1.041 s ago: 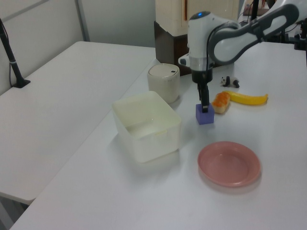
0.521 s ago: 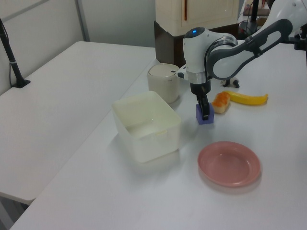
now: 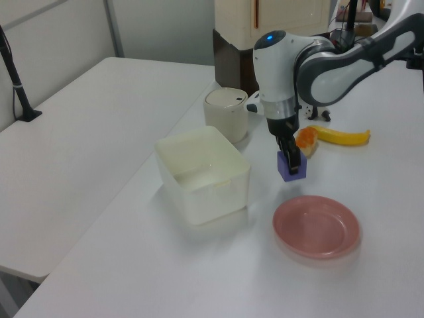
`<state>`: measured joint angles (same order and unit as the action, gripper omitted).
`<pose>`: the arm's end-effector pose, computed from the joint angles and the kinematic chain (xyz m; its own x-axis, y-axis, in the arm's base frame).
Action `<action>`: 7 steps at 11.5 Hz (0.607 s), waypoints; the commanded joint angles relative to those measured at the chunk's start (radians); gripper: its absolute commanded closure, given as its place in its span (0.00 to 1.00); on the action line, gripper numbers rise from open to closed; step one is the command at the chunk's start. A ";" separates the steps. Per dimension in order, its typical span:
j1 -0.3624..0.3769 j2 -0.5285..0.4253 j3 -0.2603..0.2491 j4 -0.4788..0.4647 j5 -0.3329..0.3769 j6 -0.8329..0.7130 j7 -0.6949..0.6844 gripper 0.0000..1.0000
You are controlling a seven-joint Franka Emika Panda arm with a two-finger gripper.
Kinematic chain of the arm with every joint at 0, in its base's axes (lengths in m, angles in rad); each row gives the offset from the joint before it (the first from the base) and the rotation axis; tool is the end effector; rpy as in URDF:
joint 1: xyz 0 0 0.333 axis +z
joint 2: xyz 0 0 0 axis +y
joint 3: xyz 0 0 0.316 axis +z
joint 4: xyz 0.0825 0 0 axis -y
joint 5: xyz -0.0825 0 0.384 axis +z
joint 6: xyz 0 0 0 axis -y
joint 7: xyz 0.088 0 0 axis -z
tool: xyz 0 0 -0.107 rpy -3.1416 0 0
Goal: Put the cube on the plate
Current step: 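Lift the purple cube and carry it over the pink plate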
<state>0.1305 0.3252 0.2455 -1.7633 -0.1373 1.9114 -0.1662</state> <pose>0.5854 0.2090 0.3723 0.8178 0.5497 -0.1706 0.5598 -0.8285 0.0142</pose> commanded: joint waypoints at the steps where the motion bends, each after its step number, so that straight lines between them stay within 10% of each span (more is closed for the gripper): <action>1: 0.053 -0.023 0.106 -0.016 -0.019 -0.017 0.132 0.64; 5: 0.190 -0.014 0.106 -0.037 -0.036 -0.015 0.198 0.45; 7: 0.190 -0.014 0.106 -0.036 -0.036 -0.018 0.200 0.00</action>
<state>0.3199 0.3270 0.3614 -1.7849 -0.1513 1.9099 0.0232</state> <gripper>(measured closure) 0.396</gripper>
